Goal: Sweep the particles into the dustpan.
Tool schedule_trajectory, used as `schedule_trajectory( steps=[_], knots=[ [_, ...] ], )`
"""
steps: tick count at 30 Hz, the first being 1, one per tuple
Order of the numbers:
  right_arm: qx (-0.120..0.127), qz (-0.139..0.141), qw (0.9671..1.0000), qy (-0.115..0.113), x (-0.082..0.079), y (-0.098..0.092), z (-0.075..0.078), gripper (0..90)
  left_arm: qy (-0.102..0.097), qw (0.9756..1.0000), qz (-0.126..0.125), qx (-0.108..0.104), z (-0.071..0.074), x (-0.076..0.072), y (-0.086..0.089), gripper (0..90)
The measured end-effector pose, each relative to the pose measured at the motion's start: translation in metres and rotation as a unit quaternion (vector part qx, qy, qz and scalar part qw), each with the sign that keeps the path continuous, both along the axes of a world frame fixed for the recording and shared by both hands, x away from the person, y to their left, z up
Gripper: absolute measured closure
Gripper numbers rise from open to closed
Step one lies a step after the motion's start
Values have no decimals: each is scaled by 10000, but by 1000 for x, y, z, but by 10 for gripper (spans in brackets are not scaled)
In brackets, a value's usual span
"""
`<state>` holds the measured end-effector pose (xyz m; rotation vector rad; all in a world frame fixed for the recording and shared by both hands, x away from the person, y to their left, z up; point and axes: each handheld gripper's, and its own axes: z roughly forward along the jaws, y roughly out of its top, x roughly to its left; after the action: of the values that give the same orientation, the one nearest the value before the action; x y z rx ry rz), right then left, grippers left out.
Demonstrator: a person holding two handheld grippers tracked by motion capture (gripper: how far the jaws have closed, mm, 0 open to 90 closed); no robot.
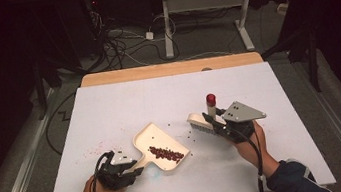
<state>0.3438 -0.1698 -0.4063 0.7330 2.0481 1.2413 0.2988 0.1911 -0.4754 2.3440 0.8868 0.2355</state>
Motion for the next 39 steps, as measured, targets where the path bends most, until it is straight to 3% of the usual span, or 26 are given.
schedule_trajectory(
  steps=[8,17,27,31,36,39],
  knots=[
    [-66,126,9999,24,-8,14,-2,703,97,9998,-181,9,3,-13,7,630],
    [10,220,9997,136,-10,19,-3,701,88,9993,-360,16,3,-18,-4,630],
    [201,822,9960,301,-29,45,-1,704,98,9997,-239,-37,-1,-13,-13,630],
    [425,1030,9932,343,-32,45,5,704,88,9997,-222,-40,-1,-12,-12,630],
    [479,1013,9935,215,-33,35,14,704,58,9997,-244,-23,-1,-13,-11,630],
    [379,1033,9939,92,-33,24,20,704,56,9996,-262,-19,-1,-13,-11,630]
  ],
)
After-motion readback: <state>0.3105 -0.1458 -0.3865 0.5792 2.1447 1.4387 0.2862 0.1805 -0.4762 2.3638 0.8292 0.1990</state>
